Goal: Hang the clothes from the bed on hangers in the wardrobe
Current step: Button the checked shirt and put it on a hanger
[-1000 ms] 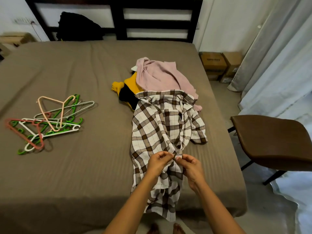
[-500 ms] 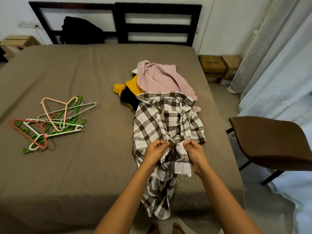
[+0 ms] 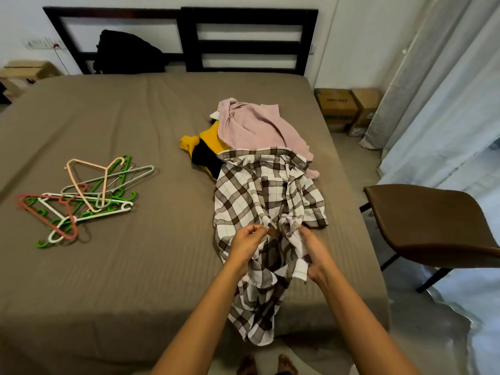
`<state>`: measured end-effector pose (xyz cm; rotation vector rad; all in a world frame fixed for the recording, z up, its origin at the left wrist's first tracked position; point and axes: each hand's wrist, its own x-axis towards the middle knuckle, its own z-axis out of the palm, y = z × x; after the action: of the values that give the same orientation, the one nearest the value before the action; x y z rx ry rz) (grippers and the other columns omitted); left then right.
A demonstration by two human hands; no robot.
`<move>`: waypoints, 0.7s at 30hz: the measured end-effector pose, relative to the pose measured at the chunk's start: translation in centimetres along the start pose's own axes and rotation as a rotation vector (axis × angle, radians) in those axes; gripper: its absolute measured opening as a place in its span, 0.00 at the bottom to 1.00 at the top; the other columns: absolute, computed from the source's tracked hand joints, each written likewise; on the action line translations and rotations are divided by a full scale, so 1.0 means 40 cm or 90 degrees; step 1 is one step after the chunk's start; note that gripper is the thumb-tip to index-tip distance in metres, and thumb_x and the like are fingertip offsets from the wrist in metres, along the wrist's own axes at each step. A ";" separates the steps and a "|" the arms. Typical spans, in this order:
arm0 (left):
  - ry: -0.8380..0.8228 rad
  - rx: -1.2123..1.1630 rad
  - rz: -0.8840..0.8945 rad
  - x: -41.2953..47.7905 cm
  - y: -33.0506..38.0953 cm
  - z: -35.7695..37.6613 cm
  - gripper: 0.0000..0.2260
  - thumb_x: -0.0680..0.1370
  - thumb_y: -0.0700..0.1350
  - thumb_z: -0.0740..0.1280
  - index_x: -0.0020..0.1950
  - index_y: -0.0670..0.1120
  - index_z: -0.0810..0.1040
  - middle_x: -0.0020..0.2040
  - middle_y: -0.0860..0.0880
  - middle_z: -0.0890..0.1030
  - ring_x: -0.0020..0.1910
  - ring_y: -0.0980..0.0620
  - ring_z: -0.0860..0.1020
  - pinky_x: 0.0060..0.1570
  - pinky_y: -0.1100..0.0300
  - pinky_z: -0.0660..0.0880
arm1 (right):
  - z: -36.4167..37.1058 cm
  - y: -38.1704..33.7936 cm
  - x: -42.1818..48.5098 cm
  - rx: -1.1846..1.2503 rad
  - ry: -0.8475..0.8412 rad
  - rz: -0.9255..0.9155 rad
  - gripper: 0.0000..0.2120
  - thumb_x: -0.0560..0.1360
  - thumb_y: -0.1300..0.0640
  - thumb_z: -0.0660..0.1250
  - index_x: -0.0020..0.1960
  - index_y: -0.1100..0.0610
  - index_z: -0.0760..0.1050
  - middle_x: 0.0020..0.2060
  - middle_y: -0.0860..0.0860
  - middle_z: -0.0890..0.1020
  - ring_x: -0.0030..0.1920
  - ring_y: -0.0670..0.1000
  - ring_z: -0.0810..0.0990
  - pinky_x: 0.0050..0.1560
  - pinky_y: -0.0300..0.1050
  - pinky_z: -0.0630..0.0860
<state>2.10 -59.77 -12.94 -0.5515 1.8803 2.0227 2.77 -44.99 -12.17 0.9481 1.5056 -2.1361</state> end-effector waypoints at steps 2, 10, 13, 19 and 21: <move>0.004 0.005 -0.003 -0.001 -0.003 0.003 0.06 0.78 0.42 0.65 0.42 0.46 0.79 0.42 0.51 0.81 0.44 0.56 0.78 0.43 0.67 0.73 | -0.006 0.018 0.006 -0.065 0.043 -0.034 0.09 0.77 0.53 0.65 0.47 0.59 0.79 0.43 0.57 0.84 0.43 0.57 0.83 0.48 0.55 0.80; -0.013 0.049 0.004 -0.010 -0.008 0.008 0.05 0.76 0.45 0.67 0.41 0.47 0.81 0.42 0.47 0.82 0.45 0.51 0.78 0.50 0.56 0.74 | -0.023 0.039 -0.013 -0.128 0.029 -0.224 0.02 0.72 0.63 0.70 0.44 0.59 0.80 0.39 0.54 0.83 0.43 0.52 0.81 0.45 0.43 0.78; -0.030 0.052 0.024 -0.020 -0.007 0.007 0.04 0.75 0.43 0.68 0.41 0.46 0.81 0.43 0.46 0.83 0.46 0.52 0.79 0.52 0.57 0.75 | -0.021 0.040 -0.028 -0.139 0.055 -0.290 0.06 0.70 0.65 0.72 0.47 0.62 0.81 0.40 0.56 0.84 0.42 0.52 0.83 0.45 0.43 0.79; -0.037 0.075 0.039 -0.031 -0.009 0.007 0.03 0.73 0.42 0.72 0.43 0.44 0.83 0.44 0.44 0.85 0.49 0.47 0.82 0.55 0.54 0.78 | 0.011 0.059 -0.035 -0.294 0.086 -0.399 0.04 0.69 0.62 0.74 0.43 0.56 0.83 0.36 0.49 0.85 0.39 0.47 0.84 0.43 0.42 0.80; -0.034 0.095 0.045 -0.033 -0.008 0.003 0.03 0.73 0.43 0.72 0.42 0.45 0.84 0.43 0.42 0.84 0.46 0.47 0.82 0.54 0.50 0.77 | 0.009 0.059 -0.030 -0.308 0.070 -0.393 0.04 0.69 0.61 0.74 0.43 0.56 0.83 0.36 0.49 0.85 0.40 0.48 0.84 0.44 0.43 0.81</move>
<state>3.39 -59.61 -12.56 -0.3929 2.0241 1.8986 5.02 -46.30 -12.87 0.4677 2.4674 -1.9229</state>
